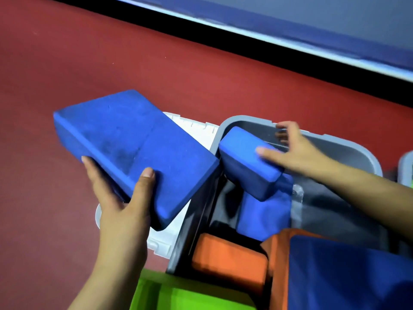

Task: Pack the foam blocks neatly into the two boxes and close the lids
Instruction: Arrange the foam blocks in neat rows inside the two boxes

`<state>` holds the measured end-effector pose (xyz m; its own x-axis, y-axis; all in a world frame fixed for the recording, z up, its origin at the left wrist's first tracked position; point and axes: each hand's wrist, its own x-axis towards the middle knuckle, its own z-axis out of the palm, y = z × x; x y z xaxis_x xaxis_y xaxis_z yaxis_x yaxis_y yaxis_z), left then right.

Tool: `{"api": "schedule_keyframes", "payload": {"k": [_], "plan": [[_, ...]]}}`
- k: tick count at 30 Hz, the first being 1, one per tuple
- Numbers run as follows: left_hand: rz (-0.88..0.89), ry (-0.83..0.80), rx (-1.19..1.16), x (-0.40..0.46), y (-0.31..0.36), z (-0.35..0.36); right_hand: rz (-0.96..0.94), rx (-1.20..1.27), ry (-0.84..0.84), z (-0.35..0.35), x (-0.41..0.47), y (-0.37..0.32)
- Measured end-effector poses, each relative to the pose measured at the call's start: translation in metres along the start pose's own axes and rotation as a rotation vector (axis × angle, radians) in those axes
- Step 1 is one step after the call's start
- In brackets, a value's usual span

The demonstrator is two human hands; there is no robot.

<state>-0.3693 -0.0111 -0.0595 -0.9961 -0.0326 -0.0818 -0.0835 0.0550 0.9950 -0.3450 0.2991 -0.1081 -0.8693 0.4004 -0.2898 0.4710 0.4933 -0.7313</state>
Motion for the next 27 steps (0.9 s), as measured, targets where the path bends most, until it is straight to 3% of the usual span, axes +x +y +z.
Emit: {"api": "schedule_keyframes", "payload": {"k": [2,4,9,14,17,20,23,25,27], "plan": [[0.004,-0.003,0.015,-0.004,0.003,0.005,-0.022,-0.372,-0.229,0.012,-0.008,-0.008],[0.011,-0.011,0.047,-0.008,0.009,0.007,-0.027,-0.550,-0.223,0.019,-0.012,-0.007],[-0.018,0.026,0.042,-0.008,0.023,-0.003,0.033,-0.177,0.020,-0.034,-0.026,-0.020],[0.022,0.039,0.048,-0.013,0.048,-0.025,0.045,0.186,-0.025,-0.092,-0.038,-0.040],[0.037,0.056,0.067,-0.016,0.056,-0.028,-0.010,0.093,-0.072,-0.087,-0.044,-0.047],[0.014,0.078,0.095,-0.018,0.060,-0.028,-0.277,-0.300,-0.276,-0.061,-0.068,-0.054],[0.016,0.085,0.110,-0.023,0.063,-0.025,-0.433,-0.449,-0.466,-0.022,-0.090,-0.047],[0.009,0.081,0.096,-0.026,0.064,-0.020,-0.440,-0.478,-0.548,-0.001,-0.098,-0.042],[-0.006,0.060,0.091,-0.031,0.065,-0.012,-0.323,-0.449,-0.643,0.008,-0.094,-0.038]]}}
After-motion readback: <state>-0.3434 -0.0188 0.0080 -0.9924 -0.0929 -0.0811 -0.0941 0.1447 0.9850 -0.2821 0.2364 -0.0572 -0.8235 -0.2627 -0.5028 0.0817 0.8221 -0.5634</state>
